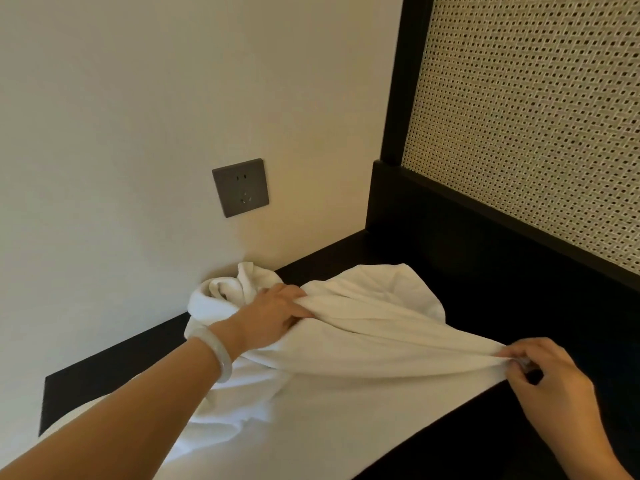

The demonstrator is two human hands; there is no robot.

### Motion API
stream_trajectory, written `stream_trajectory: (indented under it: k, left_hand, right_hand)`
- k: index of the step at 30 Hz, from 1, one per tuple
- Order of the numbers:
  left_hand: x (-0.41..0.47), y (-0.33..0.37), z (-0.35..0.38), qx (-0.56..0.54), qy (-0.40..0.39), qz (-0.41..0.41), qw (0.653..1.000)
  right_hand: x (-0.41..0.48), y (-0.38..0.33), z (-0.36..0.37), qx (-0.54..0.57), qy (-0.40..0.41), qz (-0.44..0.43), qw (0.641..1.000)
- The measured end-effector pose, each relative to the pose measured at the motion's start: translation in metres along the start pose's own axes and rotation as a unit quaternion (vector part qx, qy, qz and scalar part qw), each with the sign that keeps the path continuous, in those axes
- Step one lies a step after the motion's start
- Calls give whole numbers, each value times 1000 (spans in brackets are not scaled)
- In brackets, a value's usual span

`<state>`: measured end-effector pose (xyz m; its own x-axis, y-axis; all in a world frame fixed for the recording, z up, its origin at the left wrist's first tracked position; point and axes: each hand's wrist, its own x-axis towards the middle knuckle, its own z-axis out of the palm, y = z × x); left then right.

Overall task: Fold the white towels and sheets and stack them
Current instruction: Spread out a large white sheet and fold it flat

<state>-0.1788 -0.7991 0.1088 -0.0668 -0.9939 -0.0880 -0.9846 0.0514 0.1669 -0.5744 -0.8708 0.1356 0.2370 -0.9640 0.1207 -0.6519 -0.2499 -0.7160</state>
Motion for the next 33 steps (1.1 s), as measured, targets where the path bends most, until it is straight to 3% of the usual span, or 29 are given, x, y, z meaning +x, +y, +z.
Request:
stream_trajectory:
  k: [6,12,15,20,25,29,33]
  left_hand:
    - [4,10,-10,-129,-1,42,991]
    - [-4,15,-27,-176,26,29,984]
    - [-2,22,-23,-108,4,39,993]
    - [22,46,-5,39,84,45,995]
    - [46,67,14,117,78,22,990]
    - [50,72,16,130,98,58,985]
    - [44,71,1,0,121,75,990]
  right_hand:
    - [4,2,0,-14,-3,0,1000]
    - [3,3,0,-10,1,3,1000]
    - [4,1,0,-1,3,9,1000]
    - [3,-1,0,0,2,14,1000]
    - [2,-1,-3,-9,-8,15,1000]
    - [-1,0,-2,-13,1,4,1000]
    - [-3,1,-4,2,0,11,1000]
